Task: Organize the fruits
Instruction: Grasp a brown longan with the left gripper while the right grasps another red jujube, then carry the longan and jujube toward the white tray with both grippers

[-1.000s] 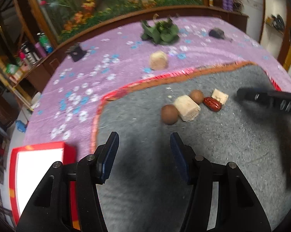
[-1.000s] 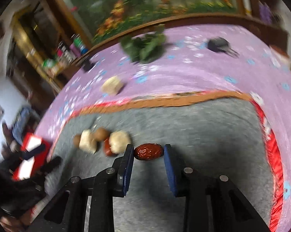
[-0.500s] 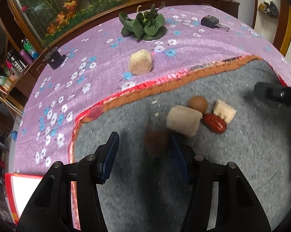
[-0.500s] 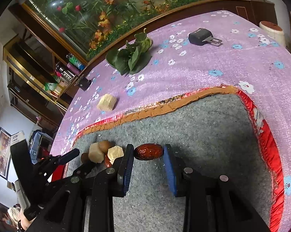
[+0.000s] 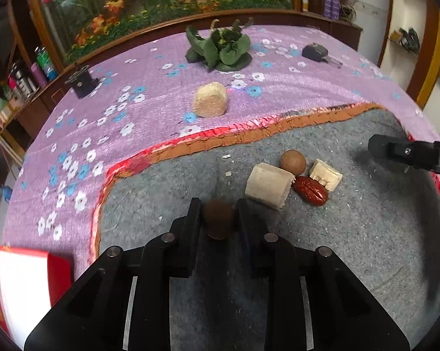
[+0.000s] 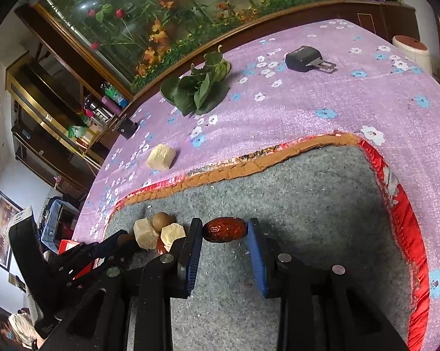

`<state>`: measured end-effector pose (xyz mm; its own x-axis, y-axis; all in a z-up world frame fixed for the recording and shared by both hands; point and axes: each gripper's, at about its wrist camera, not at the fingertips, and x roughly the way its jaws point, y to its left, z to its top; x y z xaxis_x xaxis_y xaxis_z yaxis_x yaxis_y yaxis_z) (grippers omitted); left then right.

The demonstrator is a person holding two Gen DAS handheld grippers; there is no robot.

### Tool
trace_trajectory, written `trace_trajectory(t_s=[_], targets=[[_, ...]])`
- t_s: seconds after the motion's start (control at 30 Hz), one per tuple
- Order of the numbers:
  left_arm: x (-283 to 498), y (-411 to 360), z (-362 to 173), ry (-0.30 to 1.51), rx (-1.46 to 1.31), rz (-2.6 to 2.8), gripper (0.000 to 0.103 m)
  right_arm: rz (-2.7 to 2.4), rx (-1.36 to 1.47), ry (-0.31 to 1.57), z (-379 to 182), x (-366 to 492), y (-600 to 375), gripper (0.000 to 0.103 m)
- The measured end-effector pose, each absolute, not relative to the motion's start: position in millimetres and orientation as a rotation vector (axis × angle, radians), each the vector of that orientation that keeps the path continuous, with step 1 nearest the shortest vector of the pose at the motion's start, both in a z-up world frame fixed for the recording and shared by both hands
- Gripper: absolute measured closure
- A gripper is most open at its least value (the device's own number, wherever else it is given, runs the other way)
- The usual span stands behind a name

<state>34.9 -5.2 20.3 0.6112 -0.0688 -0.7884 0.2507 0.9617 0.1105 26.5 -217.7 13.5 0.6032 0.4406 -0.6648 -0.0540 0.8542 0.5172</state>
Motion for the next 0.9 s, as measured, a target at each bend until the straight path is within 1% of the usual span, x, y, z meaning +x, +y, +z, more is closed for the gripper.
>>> trace_trajectory(t_s=[0.23, 0.53, 0.9], targets=[[-13.2, 17.5, 46.3, 0.788, 0.145, -0.102, 0.080, 0.333, 0.451, 0.843, 17.9, 23.5, -210.0, 0.072], [-91.7, 42.7, 88.4, 0.563, 0.175, 0.106, 0.080, 0.407, 0.321, 0.706, 34.6, 3.4, -182.8, 0.072], [-127.0, 66.9, 116.9, 0.473, 0.147, 0.175, 0.080, 0.391, 0.260, 0.682, 31.2, 1.5, -175.5, 0.072]])
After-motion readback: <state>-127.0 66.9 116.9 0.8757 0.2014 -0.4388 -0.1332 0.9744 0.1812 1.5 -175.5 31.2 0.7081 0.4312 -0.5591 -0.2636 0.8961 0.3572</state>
